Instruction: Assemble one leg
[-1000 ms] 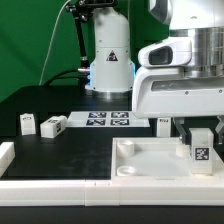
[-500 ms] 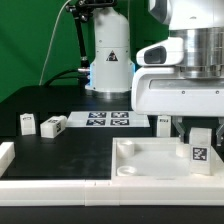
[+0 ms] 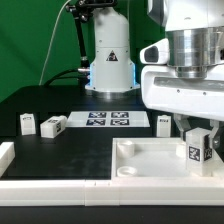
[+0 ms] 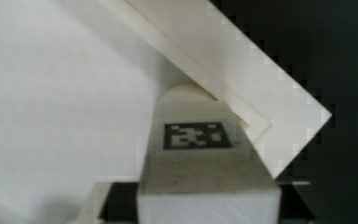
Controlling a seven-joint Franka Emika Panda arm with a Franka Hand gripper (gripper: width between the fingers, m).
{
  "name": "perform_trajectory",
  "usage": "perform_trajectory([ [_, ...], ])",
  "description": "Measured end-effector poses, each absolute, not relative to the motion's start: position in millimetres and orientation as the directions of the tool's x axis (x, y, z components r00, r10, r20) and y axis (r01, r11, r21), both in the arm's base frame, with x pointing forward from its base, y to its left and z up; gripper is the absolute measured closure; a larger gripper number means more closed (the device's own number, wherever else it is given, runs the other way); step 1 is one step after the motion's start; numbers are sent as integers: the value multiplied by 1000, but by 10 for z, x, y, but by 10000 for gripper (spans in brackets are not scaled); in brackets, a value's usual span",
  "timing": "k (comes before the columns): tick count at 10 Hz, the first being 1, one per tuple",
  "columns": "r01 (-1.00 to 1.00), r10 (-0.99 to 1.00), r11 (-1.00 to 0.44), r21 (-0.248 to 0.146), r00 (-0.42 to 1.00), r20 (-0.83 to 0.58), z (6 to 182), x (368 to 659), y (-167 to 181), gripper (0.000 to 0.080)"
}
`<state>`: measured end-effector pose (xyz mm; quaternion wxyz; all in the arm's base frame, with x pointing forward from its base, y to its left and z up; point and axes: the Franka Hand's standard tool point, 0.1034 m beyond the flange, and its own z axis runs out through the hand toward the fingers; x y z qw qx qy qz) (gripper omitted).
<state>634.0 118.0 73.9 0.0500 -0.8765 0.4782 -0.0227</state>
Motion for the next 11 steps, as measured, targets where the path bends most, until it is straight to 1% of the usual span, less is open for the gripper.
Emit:
perform_trajectory([
  [1, -877, -881, -469, -108, 473, -17, 738, 6338, 1184, 509],
  [2, -929, -933, -354, -105, 359, -34, 737, 6334, 1194, 509],
  [3, -949, -952, -299, -104, 304, -42, 737, 6334, 1197, 509],
  [4, -976, -978, -193, -100, 200, -57, 737, 6334, 1200, 509],
  [5, -987, -988, -129, -97, 136, -68, 735, 6336, 1196, 509],
  [6, -988, -989, -120, -97, 127, -72, 735, 6336, 1197, 509],
  [7, -996, -996, -28, -90, 36, -87, 735, 6336, 1201, 509],
  [8, -990, -991, -102, -96, 109, -79, 733, 6335, 1200, 509],
  [9, -989, -990, -110, -96, 117, -80, 730, 6333, 1206, 324],
  [10, -973, -974, -206, -103, 214, -69, 718, 6332, 1190, 210],
  [11, -942, -945, -316, -109, 323, -56, 718, 6335, 1174, 210],
])
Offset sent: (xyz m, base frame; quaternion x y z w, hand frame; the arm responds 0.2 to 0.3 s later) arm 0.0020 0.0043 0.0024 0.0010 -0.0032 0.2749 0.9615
